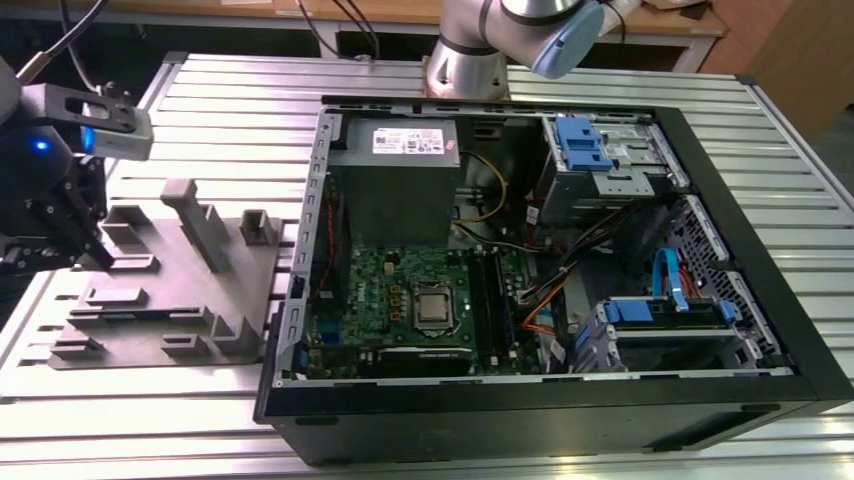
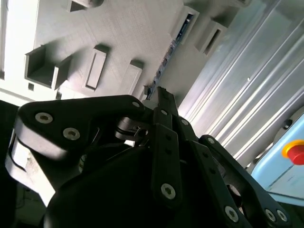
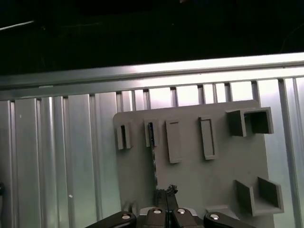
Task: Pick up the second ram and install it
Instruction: 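Pick up the second ram and move it above second insertion slot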
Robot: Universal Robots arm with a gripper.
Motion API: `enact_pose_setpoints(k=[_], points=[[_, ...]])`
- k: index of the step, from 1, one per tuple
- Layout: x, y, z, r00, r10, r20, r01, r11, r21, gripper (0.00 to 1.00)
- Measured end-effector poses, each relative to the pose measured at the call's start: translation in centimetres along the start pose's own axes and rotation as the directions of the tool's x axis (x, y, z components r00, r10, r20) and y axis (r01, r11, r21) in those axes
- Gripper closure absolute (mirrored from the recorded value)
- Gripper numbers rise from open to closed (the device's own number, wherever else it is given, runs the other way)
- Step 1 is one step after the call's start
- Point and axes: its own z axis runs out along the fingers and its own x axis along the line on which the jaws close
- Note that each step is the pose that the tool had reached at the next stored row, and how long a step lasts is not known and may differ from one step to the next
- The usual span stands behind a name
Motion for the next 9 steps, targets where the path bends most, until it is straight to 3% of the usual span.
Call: enact_pose_setpoints(k=[9], points=[[0.01, 0.04, 0.18, 0.9999, -0.012, 0.0000, 0.012, 0.9999, 0.0002, 0.93]])
